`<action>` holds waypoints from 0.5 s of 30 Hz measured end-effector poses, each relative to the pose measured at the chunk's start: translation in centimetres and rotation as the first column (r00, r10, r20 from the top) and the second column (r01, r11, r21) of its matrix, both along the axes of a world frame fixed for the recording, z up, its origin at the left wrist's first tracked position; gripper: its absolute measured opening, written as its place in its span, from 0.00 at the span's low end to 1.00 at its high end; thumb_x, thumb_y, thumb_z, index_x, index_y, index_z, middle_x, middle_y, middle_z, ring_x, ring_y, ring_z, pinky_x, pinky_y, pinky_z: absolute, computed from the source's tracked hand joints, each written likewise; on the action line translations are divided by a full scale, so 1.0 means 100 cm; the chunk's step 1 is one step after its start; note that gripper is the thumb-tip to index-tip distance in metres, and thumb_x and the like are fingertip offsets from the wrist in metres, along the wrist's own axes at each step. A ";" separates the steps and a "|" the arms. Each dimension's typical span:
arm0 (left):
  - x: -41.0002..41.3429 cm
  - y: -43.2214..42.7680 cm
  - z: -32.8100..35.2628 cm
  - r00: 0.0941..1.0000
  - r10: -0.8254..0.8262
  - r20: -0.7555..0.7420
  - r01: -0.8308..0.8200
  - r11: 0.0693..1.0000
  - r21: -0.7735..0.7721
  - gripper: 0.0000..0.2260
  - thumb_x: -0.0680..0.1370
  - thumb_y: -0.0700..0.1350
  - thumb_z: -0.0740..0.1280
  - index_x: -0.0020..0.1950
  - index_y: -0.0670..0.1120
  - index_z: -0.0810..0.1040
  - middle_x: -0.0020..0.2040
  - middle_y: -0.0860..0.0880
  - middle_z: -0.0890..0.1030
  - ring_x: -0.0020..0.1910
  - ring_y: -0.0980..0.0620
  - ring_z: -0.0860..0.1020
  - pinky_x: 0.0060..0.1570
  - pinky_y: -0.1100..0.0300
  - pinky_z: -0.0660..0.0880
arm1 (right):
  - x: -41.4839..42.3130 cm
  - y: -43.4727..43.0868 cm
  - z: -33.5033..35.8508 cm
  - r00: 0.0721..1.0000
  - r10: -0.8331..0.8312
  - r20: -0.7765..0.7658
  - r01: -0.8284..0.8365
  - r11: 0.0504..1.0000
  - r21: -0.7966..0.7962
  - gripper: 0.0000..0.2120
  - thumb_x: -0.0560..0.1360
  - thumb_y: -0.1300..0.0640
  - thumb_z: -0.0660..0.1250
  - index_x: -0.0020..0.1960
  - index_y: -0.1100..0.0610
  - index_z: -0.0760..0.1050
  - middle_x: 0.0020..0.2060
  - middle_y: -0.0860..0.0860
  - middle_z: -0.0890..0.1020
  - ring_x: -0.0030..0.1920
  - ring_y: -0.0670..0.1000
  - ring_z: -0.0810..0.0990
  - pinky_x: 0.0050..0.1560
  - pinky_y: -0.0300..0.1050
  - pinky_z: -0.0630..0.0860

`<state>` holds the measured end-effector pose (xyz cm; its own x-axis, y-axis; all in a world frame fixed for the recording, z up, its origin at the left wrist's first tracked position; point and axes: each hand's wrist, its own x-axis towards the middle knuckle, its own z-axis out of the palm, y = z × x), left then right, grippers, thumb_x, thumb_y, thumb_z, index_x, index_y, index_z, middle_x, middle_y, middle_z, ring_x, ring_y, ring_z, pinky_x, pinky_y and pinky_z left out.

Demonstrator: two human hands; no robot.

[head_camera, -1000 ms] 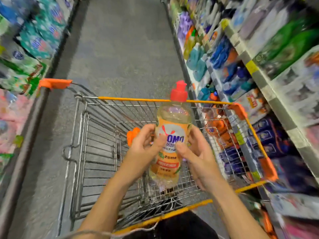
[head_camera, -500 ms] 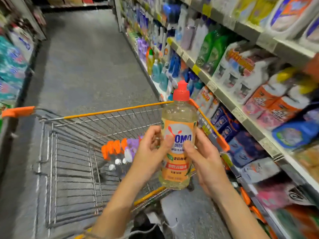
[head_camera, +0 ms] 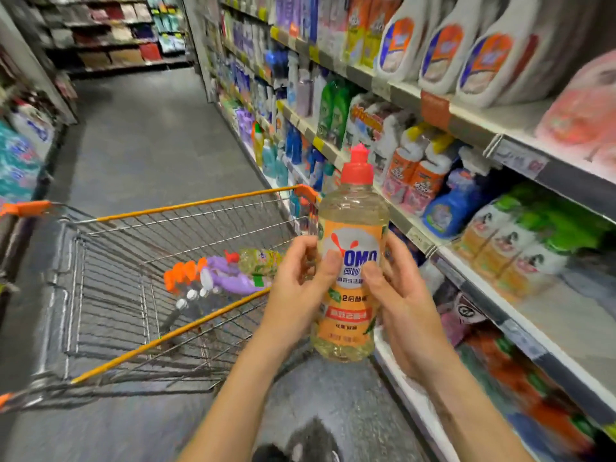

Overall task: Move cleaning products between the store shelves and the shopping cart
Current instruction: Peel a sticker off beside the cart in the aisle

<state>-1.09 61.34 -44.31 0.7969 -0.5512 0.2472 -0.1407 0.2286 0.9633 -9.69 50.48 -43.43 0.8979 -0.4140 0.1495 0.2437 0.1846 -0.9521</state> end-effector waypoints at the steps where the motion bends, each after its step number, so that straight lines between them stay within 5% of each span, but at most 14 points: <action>1: -0.011 -0.002 0.004 1.000 -0.020 0.000 0.020 1.000 -0.006 0.29 0.68 0.68 0.68 0.51 0.43 0.74 0.41 0.56 0.80 0.41 0.60 0.77 0.41 0.67 0.74 | -0.013 -0.001 0.003 1.000 -0.015 0.014 0.015 1.000 -0.001 0.33 0.68 0.42 0.75 0.70 0.45 0.67 0.62 0.51 0.80 0.63 0.52 0.79 0.56 0.44 0.78; 8: -0.086 -0.024 0.030 0.980 -0.190 0.057 0.191 0.981 -0.012 0.27 0.68 0.68 0.68 0.51 0.46 0.75 0.46 0.48 0.80 0.45 0.56 0.77 0.46 0.62 0.75 | -0.111 -0.002 0.034 0.971 -0.228 0.069 0.229 0.973 -0.016 0.23 0.71 0.53 0.67 0.63 0.38 0.69 0.60 0.45 0.82 0.61 0.49 0.80 0.57 0.46 0.79; 15: -0.185 -0.035 0.047 0.894 -0.437 0.100 0.442 0.896 -0.036 0.22 0.71 0.61 0.65 0.51 0.43 0.75 0.42 0.50 0.81 0.42 0.57 0.78 0.42 0.63 0.75 | -0.228 0.023 0.050 0.866 -0.498 0.054 0.500 0.865 -0.040 0.26 0.72 0.54 0.66 0.68 0.41 0.66 0.61 0.48 0.81 0.59 0.48 0.81 0.53 0.42 0.79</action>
<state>-19.55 57.86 -39.61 0.4507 -0.8233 0.3450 -0.0955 0.3398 0.9356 -32.51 52.79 -38.41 0.5665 -0.7957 0.2144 0.3288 -0.0203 -0.9442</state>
